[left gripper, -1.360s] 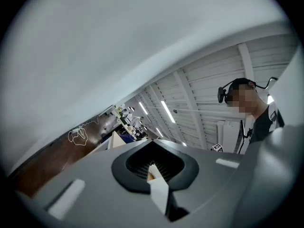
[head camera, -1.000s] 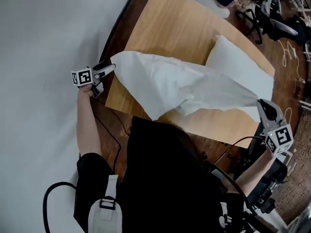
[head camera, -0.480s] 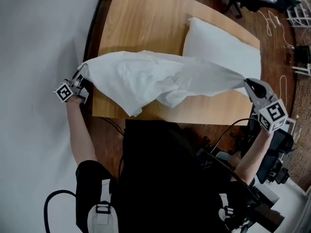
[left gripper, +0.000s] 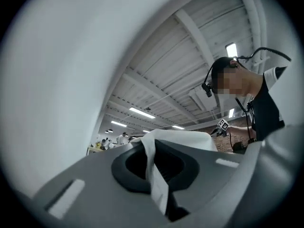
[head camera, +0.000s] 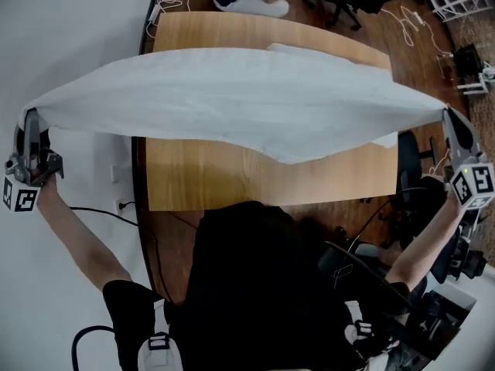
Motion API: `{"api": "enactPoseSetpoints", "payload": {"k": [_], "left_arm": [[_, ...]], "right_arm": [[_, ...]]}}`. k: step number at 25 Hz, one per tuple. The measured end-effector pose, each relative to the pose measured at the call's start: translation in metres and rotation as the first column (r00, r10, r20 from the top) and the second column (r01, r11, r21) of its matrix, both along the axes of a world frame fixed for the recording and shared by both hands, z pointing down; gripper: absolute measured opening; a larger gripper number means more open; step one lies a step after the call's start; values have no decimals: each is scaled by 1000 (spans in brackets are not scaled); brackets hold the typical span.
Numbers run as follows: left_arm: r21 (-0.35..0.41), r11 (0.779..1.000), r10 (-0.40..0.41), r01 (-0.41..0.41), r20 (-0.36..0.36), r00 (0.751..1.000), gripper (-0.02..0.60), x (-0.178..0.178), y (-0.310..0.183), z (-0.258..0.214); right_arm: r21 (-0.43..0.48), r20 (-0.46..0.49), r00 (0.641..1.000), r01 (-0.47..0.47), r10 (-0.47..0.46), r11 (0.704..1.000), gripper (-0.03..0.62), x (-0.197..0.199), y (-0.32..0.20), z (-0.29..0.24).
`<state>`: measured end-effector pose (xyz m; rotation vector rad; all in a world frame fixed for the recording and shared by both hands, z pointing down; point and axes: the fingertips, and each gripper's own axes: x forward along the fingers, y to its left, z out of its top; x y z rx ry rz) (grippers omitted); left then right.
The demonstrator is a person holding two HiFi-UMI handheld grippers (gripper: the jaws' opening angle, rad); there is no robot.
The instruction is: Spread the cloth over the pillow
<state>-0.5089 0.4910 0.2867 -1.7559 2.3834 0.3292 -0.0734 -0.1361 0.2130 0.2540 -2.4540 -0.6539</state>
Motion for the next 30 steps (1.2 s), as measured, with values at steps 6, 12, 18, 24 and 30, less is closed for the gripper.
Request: {"api": "enactPoseSetpoints", "payload": {"k": [6, 12, 18, 24, 30], "left_arm": [[53, 994, 90, -95, 90, 992, 3, 6, -79, -69], [41, 966, 246, -253, 126, 961, 3, 55, -91, -46], [-514, 738, 431, -438, -141, 891, 3, 168, -105, 240], [-755, 300, 399, -583, -455, 796, 101, 263, -62, 427], [-685, 370, 175, -628, -613, 771, 316, 269, -17, 431]], "right_arm": [[180, 167, 982, -120, 89, 976, 18, 36, -34, -112], [140, 138, 977, -185, 165, 973, 18, 99, -27, -104], [-138, -67, 968, -248, 241, 959, 18, 208, 0, 121], [-331, -339, 910, -354, 239, 875, 18, 265, 11, 314], [-387, -363, 914, -325, 182, 863, 18, 262, 26, 346]]}}
